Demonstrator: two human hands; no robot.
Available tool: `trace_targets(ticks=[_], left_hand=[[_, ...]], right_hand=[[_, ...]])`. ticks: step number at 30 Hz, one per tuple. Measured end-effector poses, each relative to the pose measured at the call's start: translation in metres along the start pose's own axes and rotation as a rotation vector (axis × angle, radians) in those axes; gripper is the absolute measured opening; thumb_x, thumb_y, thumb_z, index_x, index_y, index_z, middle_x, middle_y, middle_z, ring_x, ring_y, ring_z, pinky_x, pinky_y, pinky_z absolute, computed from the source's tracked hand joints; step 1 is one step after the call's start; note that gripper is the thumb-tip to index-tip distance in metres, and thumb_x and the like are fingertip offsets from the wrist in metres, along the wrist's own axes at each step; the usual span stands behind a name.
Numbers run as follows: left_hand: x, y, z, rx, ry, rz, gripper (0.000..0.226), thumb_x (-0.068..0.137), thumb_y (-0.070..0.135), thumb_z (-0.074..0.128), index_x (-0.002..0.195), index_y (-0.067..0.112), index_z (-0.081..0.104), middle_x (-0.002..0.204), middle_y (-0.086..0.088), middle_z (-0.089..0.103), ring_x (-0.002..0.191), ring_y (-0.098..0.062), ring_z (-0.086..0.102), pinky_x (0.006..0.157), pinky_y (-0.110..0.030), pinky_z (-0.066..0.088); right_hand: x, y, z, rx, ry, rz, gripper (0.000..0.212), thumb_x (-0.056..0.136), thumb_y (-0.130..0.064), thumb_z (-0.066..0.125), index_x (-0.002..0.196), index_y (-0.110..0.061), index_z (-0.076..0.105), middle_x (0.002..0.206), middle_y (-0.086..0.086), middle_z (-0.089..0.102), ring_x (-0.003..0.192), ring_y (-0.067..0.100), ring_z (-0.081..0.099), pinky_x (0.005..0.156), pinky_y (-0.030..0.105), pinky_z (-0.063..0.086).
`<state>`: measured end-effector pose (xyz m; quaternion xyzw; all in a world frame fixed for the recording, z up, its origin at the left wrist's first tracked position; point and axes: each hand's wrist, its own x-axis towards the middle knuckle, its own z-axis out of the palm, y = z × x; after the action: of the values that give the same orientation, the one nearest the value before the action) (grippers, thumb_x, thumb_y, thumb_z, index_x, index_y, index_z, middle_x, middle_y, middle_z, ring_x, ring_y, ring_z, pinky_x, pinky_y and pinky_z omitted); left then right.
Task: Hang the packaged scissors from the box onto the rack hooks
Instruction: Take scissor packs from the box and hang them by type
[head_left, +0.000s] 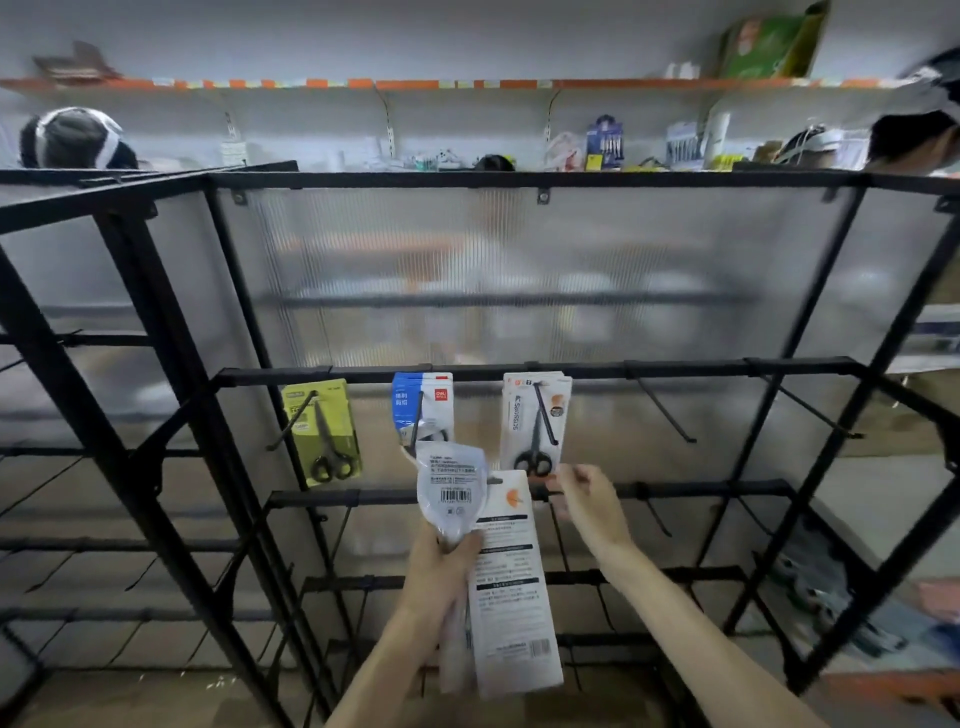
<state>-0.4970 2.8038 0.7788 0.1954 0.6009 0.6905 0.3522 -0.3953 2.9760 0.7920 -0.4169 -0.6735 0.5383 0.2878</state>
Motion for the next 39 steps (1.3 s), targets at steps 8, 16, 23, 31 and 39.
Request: trace_targets(ticks=[8,16,23,31,39], left_hand=[[-0.055,0.001,0.056,-0.245,-0.161,-0.196,0.033,0.092,0.002,0.066,0.123,-0.003,0.057,0.113,-0.026,0.072,0.100,-0.043,0.072,0.084,-0.054,0.060],[-0.112,-0.020,0.080,-0.157,-0.155,-0.182,0.031,0.091,0.007,0.068,0.117,-0.003,0.054,0.096,-0.019,0.077,0.080,-0.031,0.076,0.065,-0.038,0.061],[-0.138,-0.034,0.092,0.062,0.055,-0.031,0.017,0.099,0.002,0.060,0.115,0.005,0.056,0.104,-0.016,0.074,0.079,-0.017,0.075,0.059,-0.022,0.056],[-0.151,-0.045,0.103,0.369,0.144,0.181,0.036,0.099,0.004,0.054,0.127,0.026,0.056,0.105,0.005,0.073,0.096,-0.014,0.070,0.086,-0.041,0.060],[-0.157,-0.038,0.118,0.164,-0.026,0.246,0.024,0.095,0.018,0.064,0.118,0.013,0.061,0.100,-0.010,0.075,0.089,-0.024,0.074,0.074,-0.040,0.062]], right_hand=[[-0.081,-0.008,-0.063,0.510,-0.448,0.418,0.069,0.097,-0.067,0.036,0.126,-0.012,0.068,0.121,0.017,0.070,0.112,0.031,0.068,0.103,0.046,0.049],[-0.130,-0.004,-0.088,0.744,-0.668,0.450,0.082,0.081,-0.067,0.063,0.143,-0.015,0.052,0.140,0.016,0.059,0.132,0.031,0.053,0.112,0.045,0.040],[-0.156,0.016,-0.093,0.503,-0.326,0.211,0.039,0.095,-0.044,0.064,0.117,-0.012,0.061,0.101,0.007,0.075,0.092,0.022,0.070,0.083,0.038,0.054],[-0.170,0.023,-0.111,0.216,0.154,0.072,0.011,0.092,-0.008,0.057,0.084,-0.010,0.049,0.078,0.006,0.055,0.063,0.015,0.046,0.055,0.027,0.038],[-0.211,0.000,-0.089,-0.071,0.003,-0.329,0.016,0.094,-0.033,0.066,0.098,-0.027,0.051,0.098,-0.012,0.065,0.088,0.003,0.066,0.074,0.028,0.058]])
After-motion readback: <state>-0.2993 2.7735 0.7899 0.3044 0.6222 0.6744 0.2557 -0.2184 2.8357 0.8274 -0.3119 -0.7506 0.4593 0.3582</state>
